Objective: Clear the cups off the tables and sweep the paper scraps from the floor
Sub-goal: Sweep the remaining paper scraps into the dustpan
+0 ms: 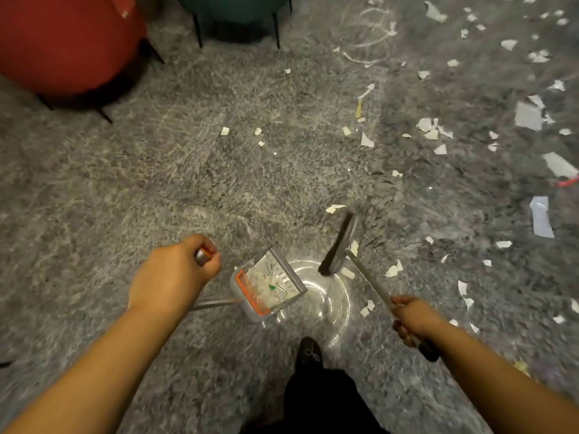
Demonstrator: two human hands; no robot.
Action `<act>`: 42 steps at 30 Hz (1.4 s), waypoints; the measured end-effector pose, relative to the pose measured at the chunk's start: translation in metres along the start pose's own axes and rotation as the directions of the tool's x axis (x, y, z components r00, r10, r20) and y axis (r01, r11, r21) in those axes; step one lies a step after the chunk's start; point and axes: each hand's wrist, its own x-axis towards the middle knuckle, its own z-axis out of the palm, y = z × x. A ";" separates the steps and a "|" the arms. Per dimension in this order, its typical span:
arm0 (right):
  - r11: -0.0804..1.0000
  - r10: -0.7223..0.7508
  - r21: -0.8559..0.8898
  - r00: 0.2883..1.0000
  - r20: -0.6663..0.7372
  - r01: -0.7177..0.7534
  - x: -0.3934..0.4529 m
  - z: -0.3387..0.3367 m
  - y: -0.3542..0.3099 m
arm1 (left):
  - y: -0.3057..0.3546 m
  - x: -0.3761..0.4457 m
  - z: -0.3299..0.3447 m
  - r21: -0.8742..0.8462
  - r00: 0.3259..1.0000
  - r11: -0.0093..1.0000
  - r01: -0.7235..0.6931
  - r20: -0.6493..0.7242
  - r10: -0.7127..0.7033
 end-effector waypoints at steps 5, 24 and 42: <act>0.998 0.010 0.062 0.999 -0.047 -0.007 -0.013 -0.026 0.003 | 0.022 0.023 0.001 -0.045 0.998 0.997 -0.062 0.021 0.063; 0.987 -0.159 0.042 0.979 0.124 0.155 -0.064 0.170 -0.057 | -0.113 0.053 -0.078 -0.011 0.994 0.994 -0.112 -0.021 0.112; 0.991 -0.025 -0.121 0.976 0.216 0.052 -0.042 0.337 -0.052 | -0.283 0.050 -0.127 0.023 0.995 0.998 -0.061 -0.082 0.062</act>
